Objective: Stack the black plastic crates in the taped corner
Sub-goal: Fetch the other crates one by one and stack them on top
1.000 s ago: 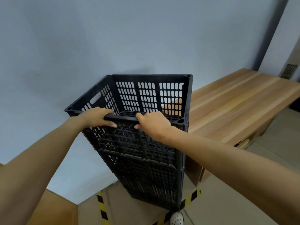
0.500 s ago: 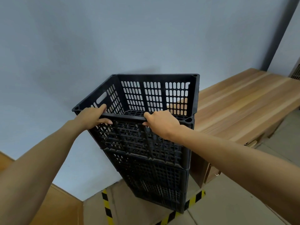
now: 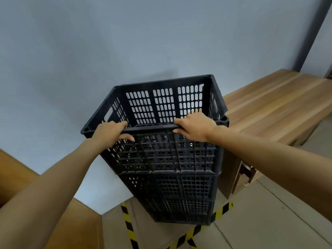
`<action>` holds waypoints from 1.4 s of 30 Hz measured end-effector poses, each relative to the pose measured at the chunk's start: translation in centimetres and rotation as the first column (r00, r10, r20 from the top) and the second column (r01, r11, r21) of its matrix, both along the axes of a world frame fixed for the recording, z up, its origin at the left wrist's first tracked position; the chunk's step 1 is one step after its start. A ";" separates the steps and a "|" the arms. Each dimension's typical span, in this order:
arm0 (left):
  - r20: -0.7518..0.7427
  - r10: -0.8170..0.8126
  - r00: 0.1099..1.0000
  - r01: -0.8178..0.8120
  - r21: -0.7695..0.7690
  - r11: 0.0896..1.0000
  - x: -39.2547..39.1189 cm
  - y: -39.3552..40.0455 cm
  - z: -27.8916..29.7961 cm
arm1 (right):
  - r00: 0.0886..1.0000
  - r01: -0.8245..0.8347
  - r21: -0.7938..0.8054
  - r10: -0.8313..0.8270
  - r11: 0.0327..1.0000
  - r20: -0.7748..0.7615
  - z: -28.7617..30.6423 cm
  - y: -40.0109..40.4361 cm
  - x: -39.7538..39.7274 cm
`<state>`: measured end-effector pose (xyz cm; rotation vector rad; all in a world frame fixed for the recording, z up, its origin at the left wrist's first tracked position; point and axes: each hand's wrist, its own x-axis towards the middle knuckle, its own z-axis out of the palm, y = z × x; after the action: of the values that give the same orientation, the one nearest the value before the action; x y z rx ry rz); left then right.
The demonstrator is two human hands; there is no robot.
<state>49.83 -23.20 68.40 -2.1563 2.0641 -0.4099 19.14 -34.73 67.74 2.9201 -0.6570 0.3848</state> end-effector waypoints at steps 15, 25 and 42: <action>0.112 0.071 0.991 -0.065 -0.061 0.996 -5.3 5.3 -0.2 | 0.996 -0.018 -0.121 0.008 0.992 -0.085 -0.5 -0.5 -1.5; 0.099 0.128 0.987 -0.110 -0.167 0.980 -7.9 2.7 -1.4 | 0.993 -0.073 -0.198 0.053 0.978 -0.104 -0.4 -5.9 -2.6; 0.108 0.265 0.958 -0.227 -0.274 0.935 -12.0 -4.9 -1.8 | 0.987 -0.162 -0.232 0.155 0.959 -0.048 -0.4 -18.1 -2.6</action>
<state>37.84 -28.08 66.57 -2.4108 1.7164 -0.8150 16.53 -52.83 67.32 2.7514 -0.3457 0.4054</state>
